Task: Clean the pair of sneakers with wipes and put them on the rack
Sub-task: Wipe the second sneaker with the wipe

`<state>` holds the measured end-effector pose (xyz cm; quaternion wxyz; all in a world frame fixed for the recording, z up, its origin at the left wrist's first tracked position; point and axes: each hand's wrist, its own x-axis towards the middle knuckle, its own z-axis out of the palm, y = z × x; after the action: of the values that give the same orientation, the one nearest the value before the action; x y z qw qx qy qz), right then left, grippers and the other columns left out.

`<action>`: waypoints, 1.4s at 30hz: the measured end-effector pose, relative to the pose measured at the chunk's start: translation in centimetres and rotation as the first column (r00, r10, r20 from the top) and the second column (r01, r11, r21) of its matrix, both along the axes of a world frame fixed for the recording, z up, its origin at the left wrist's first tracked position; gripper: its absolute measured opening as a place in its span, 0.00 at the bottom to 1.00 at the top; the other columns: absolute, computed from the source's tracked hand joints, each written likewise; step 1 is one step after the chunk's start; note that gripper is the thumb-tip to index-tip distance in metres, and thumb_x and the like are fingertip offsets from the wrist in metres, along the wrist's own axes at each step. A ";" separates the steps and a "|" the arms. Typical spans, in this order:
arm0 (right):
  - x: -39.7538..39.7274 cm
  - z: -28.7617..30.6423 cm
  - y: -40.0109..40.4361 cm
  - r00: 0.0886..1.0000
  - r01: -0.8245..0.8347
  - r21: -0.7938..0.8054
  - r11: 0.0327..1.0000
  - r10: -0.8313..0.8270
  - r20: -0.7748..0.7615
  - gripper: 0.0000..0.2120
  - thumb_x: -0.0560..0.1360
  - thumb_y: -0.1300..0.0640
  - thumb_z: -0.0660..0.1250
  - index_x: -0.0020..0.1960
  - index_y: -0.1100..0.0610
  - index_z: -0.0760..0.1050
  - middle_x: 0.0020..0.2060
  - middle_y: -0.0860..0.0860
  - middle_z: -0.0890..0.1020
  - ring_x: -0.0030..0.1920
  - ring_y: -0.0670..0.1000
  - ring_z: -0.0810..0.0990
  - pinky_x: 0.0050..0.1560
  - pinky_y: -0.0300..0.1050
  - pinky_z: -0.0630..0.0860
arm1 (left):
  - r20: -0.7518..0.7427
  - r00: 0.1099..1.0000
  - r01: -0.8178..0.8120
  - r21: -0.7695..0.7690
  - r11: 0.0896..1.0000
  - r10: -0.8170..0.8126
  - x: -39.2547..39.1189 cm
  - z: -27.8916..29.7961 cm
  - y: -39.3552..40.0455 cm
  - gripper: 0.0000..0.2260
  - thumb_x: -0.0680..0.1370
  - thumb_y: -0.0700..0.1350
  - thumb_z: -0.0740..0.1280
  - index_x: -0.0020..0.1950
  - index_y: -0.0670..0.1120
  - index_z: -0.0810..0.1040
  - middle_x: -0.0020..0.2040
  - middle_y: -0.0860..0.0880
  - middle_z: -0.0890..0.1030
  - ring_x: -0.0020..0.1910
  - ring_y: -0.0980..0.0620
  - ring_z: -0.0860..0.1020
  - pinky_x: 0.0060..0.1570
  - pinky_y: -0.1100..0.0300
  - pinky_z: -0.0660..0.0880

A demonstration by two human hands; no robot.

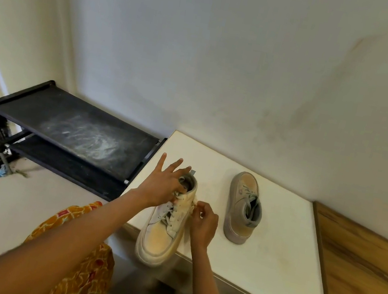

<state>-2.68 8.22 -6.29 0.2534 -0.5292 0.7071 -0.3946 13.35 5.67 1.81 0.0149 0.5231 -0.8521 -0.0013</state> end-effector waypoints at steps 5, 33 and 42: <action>-0.1 -1.1 4.8 0.989 -0.038 -0.043 0.998 0.044 0.141 0.10 0.77 0.57 0.65 0.46 0.40 0.72 0.48 0.47 0.75 0.49 0.45 0.74 0.47 0.32 0.69 | -0.005 1.000 -0.021 -0.051 0.998 0.021 -0.1 -0.4 0.0 0.15 0.75 0.55 0.67 0.61 0.59 0.76 0.77 0.52 0.55 0.76 0.46 0.44 0.64 0.39 0.27; -4.1 0.2 -0.8 0.951 -0.285 0.095 0.954 0.294 -0.098 0.05 0.75 0.57 0.63 0.47 0.48 0.77 0.42 0.49 0.82 0.48 0.54 0.77 0.46 0.51 0.75 | 0.100 0.990 -0.081 -0.194 0.978 0.102 1.1 1.4 -4.3 0.14 0.77 0.56 0.60 0.53 0.51 0.81 0.62 0.51 0.74 0.67 0.48 0.65 0.67 0.41 0.30; -5.2 -1.2 7.2 0.975 -0.215 0.089 0.972 0.220 -0.040 0.04 0.76 0.52 0.64 0.50 0.47 0.76 0.45 0.51 0.80 0.45 0.48 0.77 0.44 0.41 0.74 | 0.142 0.954 -0.240 -0.171 0.956 0.265 0.0 1.8 -3.4 0.15 0.77 0.54 0.58 0.56 0.48 0.78 0.58 0.48 0.75 0.65 0.47 0.68 0.68 0.37 0.34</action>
<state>-7.83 15.44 -7.53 0.2997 -0.6019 0.6669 -0.3212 13.30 2.23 3.62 -0.0153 0.6237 -0.7740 0.1082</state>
